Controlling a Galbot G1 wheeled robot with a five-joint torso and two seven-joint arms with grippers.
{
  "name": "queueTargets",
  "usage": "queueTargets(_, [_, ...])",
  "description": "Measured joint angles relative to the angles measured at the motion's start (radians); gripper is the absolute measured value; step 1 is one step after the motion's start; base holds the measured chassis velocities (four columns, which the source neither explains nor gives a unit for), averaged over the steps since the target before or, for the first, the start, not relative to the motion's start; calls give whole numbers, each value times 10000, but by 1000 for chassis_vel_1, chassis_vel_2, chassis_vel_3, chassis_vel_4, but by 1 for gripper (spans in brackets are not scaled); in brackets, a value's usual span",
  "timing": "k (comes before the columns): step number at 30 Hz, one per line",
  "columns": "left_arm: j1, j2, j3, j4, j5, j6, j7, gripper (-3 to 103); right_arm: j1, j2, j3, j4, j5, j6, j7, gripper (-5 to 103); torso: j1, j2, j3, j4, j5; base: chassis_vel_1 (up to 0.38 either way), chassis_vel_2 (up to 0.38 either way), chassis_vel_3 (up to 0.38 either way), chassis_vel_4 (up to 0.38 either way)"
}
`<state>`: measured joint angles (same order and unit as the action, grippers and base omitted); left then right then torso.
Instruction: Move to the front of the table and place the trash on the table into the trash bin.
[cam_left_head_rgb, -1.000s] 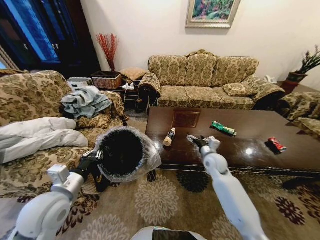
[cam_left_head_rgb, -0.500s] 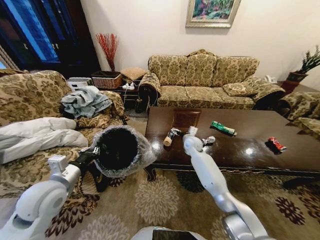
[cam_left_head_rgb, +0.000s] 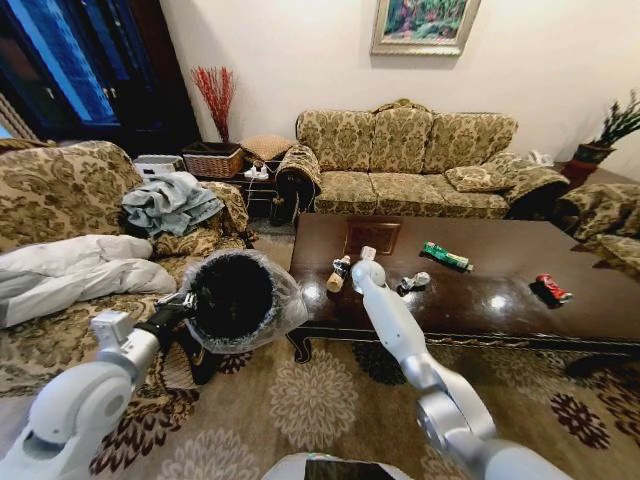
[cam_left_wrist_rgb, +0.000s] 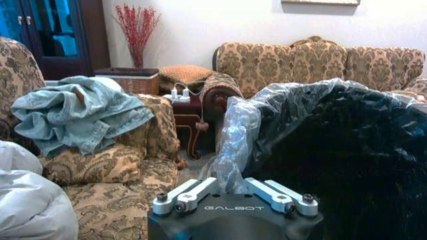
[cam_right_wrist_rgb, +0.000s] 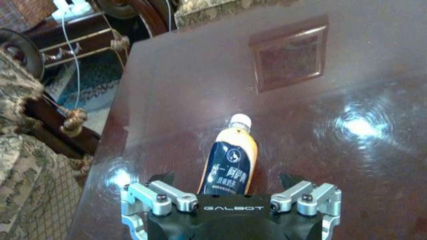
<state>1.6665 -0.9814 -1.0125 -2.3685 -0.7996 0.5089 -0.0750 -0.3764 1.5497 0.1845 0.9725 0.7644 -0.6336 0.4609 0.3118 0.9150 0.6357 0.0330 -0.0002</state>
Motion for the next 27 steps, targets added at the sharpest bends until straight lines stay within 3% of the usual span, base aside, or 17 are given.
queueTargets(17, [84,-271,-132,-12,180,-153,128,2,-92,522,31,-979,-642,233,-582,103,-1,1,-1,0,2,0,0,0,0])
queueTargets(22, [120,-325,-178,-24,185,-163,146,2,-200,557,-3,-1037,-729,304,-701,90,-1,1,-1,-1,1,0,0,0,0])
queueTargets(27, [151,-350,-198,-87,192,-172,157,2,-280,577,-4,-1055,-774,406,-778,68,-1,1,-1,-1,1,0,0,0,0])
